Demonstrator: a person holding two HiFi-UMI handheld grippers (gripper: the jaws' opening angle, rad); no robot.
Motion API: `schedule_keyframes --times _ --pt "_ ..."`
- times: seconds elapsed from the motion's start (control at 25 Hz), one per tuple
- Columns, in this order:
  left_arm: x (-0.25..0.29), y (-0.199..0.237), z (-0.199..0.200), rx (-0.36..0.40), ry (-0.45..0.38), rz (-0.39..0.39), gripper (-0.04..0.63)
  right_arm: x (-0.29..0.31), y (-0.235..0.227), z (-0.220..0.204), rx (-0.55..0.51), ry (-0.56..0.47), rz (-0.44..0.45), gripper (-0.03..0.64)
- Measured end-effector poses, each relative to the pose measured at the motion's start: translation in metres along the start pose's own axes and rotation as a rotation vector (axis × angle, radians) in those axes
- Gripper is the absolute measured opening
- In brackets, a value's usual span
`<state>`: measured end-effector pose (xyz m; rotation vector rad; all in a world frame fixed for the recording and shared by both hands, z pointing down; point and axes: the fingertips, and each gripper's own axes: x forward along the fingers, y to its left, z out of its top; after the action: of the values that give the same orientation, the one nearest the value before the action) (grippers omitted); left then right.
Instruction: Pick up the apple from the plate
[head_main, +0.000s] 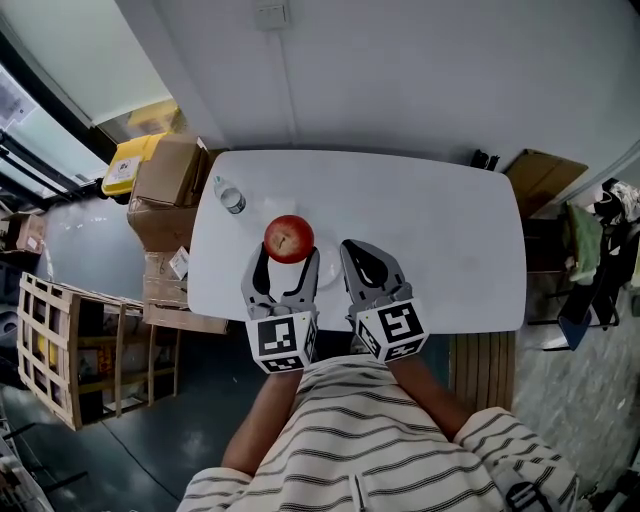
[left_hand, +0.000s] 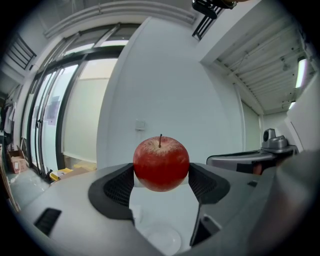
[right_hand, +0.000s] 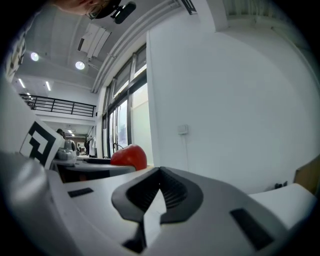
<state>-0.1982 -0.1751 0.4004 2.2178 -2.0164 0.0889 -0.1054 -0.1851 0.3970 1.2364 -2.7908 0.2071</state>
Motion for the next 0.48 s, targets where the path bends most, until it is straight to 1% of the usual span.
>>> schedule_keyframes --times 0.48 --pt "-0.0049 -0.0026 0.0046 0.016 -0.013 0.006 0.348 -0.0023 0.0020 0.0055 -0.013 -0.014 0.006 0.012"
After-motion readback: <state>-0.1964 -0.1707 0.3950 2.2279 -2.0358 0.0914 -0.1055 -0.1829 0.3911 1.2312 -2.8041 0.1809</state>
